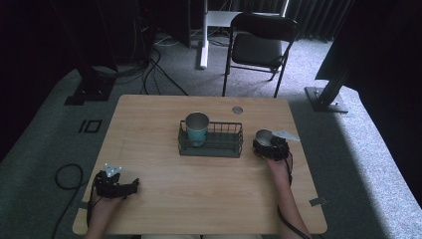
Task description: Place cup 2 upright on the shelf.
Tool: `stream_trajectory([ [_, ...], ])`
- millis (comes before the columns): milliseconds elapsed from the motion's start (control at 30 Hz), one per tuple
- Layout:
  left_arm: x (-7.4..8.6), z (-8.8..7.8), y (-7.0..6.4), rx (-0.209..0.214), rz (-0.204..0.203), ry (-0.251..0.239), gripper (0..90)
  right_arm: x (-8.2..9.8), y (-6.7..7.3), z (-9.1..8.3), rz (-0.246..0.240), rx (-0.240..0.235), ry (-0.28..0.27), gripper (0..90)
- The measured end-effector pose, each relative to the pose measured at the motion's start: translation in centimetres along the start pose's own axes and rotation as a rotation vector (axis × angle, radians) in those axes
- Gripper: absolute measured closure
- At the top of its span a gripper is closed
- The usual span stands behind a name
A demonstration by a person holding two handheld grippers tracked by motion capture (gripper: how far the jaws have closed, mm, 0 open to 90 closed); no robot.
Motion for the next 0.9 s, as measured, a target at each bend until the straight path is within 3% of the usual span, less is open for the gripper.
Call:
stream_trajectory([
  [600, 0.0, 0.0, 0.0, 0.0, 0.0, 0.0, 1.6, -2.4, -0.4, -3.4, -0.026, 0.009, -0.03, 16.8],
  [900, 0.0, 0.0, 0.0, 0.0, 0.0, 0.0, 1.6, -3.9, 0.3, -5.2, -0.056, 0.001, -0.059, 16.8],
])
Point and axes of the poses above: each handheld gripper's, and its own axes: z roughly forward along the jaws, x roughly out of its underside, y roughly to its left, the point moved 9 cm from there along z, roughly forward along the jaws, and after that the axes turned 12 degrees about y, right-handed, at the moved point
